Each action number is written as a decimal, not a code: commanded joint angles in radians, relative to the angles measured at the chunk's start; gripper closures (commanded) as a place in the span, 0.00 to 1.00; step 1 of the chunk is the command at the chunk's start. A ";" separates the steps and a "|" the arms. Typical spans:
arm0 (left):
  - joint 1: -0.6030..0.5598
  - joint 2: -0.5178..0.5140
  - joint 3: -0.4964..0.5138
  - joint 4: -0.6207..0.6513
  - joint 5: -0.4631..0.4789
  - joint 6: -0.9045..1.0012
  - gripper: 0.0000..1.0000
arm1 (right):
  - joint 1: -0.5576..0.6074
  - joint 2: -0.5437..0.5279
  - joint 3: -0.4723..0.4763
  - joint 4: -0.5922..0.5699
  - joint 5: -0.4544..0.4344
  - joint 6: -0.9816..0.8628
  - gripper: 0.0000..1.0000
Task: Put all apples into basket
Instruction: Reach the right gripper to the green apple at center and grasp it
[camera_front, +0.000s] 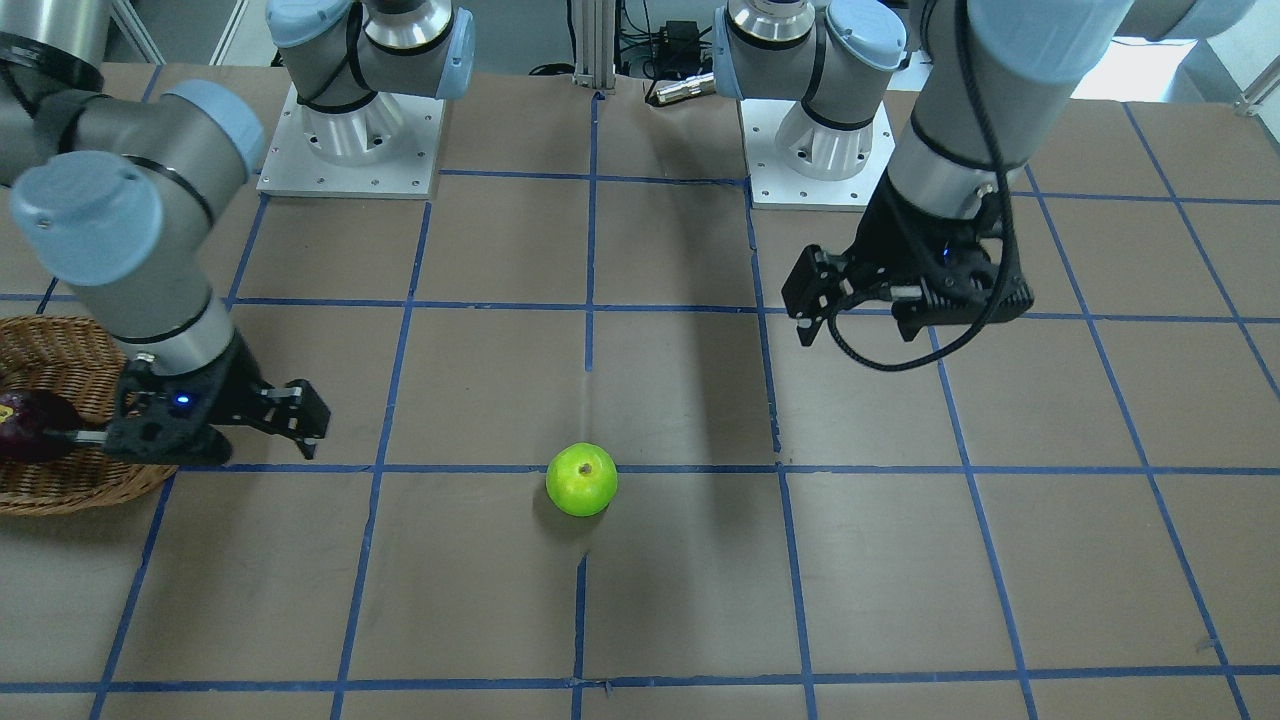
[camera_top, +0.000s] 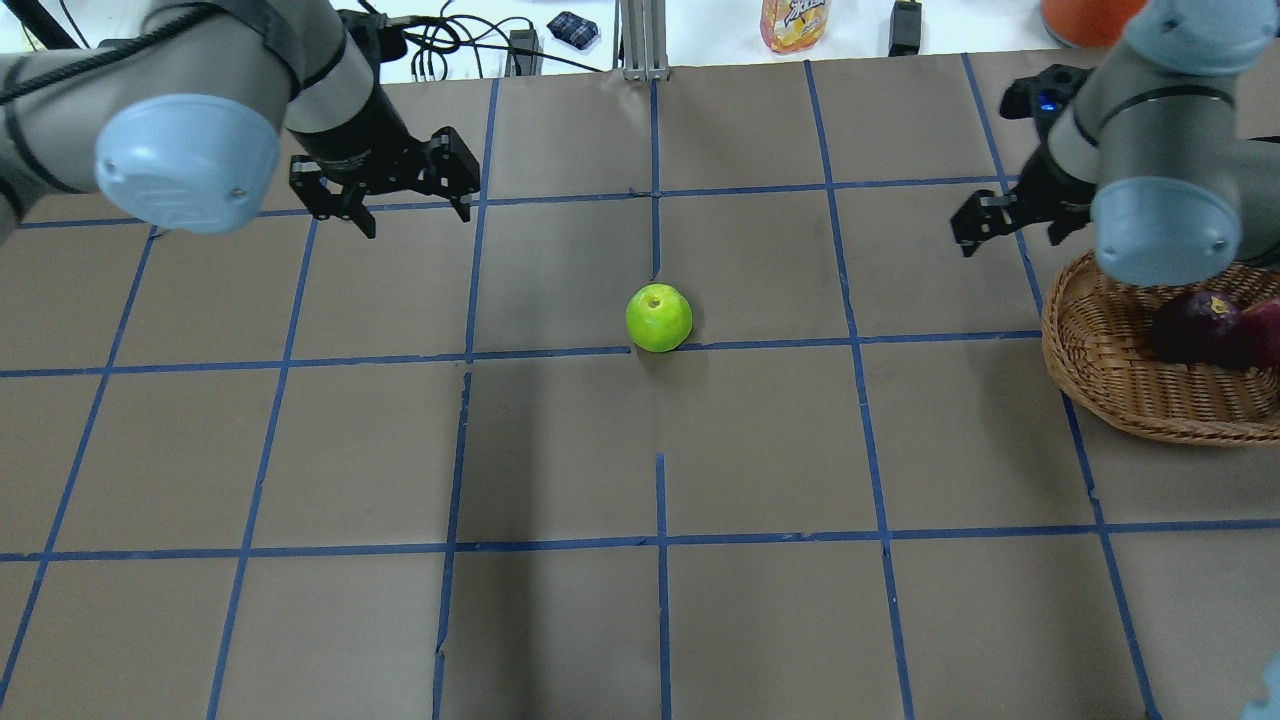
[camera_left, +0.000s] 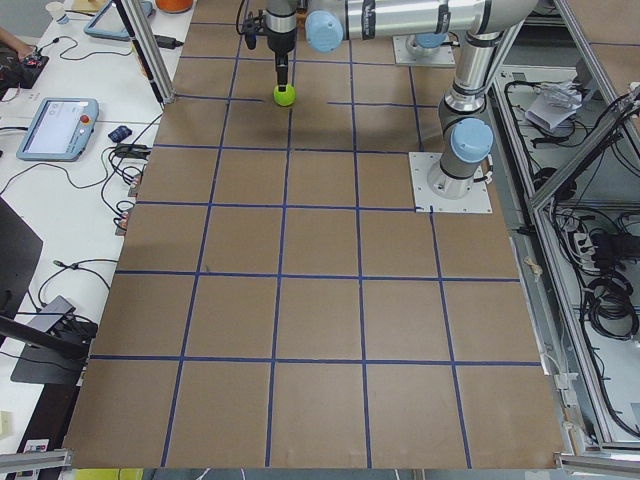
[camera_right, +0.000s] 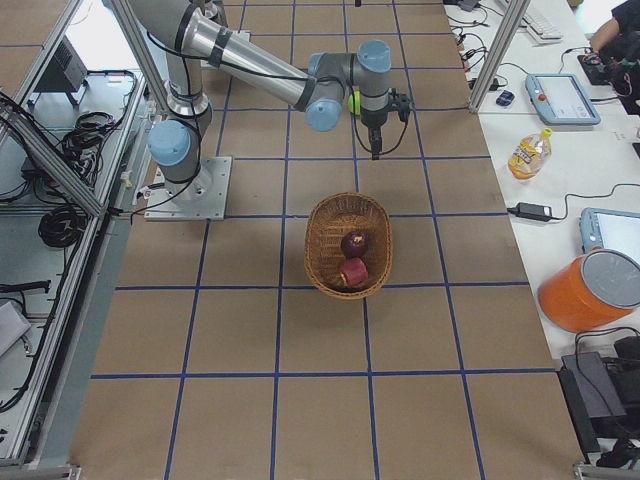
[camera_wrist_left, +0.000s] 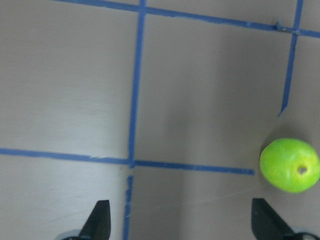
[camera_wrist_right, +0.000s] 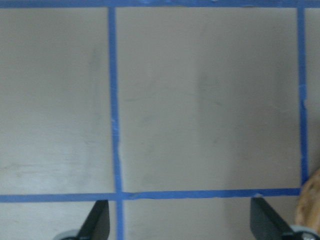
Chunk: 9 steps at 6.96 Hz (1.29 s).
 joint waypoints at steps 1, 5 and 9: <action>0.006 0.081 0.059 -0.173 0.035 0.026 0.00 | 0.241 0.143 -0.162 0.002 -0.005 0.350 0.00; 0.011 0.083 0.043 -0.184 0.032 0.029 0.00 | 0.413 0.291 -0.262 0.004 -0.005 0.573 0.00; 0.014 0.077 0.066 -0.169 0.033 0.046 0.00 | 0.425 0.331 -0.257 0.007 0.001 0.558 0.00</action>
